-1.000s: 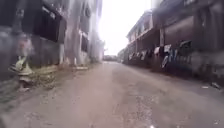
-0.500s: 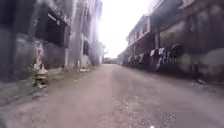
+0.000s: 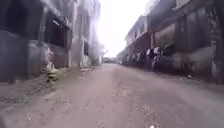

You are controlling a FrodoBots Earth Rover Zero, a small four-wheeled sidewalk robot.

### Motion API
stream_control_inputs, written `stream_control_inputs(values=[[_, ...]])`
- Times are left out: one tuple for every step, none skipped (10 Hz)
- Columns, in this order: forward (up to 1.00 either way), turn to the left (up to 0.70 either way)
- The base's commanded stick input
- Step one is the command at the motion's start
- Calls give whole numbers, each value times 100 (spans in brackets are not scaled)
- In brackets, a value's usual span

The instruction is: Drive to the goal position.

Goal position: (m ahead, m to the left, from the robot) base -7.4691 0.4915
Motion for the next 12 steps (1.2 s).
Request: stream_control_inputs(values=[[-100,0],[-100,0],[-100,0],[-100,0],[-100,0],[-100,0],[-100,0],[-100,0],[-100,0],[-100,0],[-100,0],[-100,-13]])
